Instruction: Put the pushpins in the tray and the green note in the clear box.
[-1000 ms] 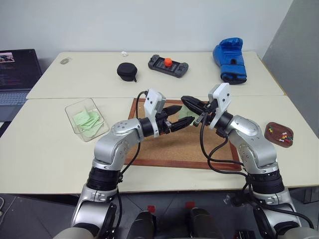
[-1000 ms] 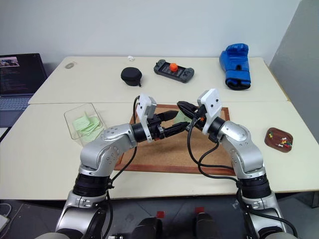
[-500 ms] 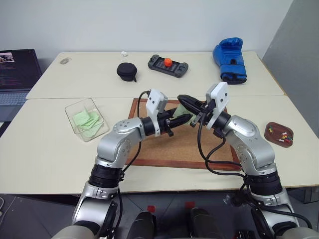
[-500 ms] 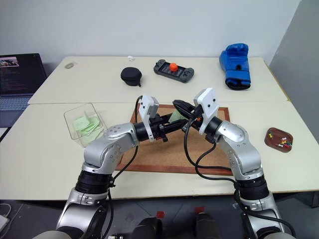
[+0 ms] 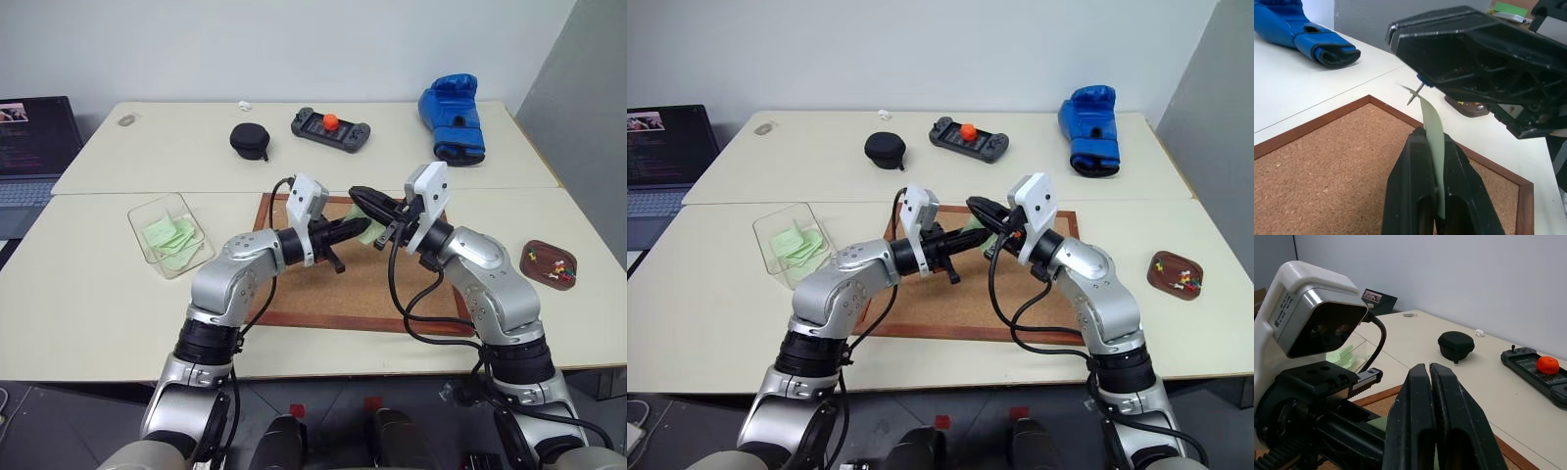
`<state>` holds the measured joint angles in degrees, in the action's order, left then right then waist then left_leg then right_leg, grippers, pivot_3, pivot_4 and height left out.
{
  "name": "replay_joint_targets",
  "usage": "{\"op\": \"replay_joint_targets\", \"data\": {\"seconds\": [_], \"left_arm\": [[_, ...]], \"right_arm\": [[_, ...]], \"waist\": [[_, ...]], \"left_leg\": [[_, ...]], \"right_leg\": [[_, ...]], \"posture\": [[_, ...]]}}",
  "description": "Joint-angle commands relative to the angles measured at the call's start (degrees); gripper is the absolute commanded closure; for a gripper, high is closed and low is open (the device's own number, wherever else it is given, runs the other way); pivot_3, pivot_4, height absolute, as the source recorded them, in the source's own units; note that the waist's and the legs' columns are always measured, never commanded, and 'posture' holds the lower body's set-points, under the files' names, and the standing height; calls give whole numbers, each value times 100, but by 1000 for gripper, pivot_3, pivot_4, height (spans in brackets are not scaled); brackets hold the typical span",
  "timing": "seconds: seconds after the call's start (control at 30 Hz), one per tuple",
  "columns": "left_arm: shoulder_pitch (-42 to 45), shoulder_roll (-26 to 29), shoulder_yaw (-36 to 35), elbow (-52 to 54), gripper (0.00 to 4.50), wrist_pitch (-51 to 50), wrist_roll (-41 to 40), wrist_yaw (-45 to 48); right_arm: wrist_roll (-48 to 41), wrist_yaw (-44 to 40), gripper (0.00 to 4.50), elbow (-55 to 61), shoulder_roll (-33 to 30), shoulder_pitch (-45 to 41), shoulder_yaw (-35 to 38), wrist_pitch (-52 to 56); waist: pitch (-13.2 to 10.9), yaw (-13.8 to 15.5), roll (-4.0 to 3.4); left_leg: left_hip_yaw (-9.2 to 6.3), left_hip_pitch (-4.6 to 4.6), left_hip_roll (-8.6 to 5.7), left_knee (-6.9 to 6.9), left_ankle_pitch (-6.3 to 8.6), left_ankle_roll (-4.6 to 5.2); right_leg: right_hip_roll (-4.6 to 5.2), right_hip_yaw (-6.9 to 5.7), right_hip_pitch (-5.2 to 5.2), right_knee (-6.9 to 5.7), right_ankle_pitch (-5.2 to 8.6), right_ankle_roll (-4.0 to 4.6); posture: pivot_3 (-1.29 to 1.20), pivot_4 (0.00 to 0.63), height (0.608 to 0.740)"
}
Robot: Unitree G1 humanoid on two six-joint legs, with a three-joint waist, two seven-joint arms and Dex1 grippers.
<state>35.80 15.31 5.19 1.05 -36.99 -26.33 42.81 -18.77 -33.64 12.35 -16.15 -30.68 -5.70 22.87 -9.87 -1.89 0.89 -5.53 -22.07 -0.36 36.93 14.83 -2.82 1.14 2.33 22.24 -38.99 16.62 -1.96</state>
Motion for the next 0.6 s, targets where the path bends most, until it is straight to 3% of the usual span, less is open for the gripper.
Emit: {"op": "replay_joint_targets", "data": {"seconds": [0.03, 0.4, 0.6], "left_arm": [[162, -20, -175, -178, 4482, -255, -92, -169], [274, -211, -622, -386, 4482, -919, -507, -458], [230, 206, 23, -12, 4482, -280, 28, 15]], "right_arm": [[-70, 25, 4500, 277, 6, -16, 67, -15], [-81, 73, 4500, 315, -12, 3, 100, -21], [-122, 553, 4500, 466, -277, 277, 745, 338]], "waist": [[0, 0, 0], [0, 0, 0], [0, 8, 0]], "left_leg": [[0, 0, 0, 0, 0, 0], [-3, -1, 0, 0, 0, 0], [-3, -2, 0, -1, -1, -2]], "right_leg": [[0, 0, 0, 0, 0, 0], [1, -2, 0, 0, 0, 0], [1, -1, 0, 1, 0, 0]], "posture": [[0, 150, 740], [0, 150, 740], [0, 150, 740]]}}
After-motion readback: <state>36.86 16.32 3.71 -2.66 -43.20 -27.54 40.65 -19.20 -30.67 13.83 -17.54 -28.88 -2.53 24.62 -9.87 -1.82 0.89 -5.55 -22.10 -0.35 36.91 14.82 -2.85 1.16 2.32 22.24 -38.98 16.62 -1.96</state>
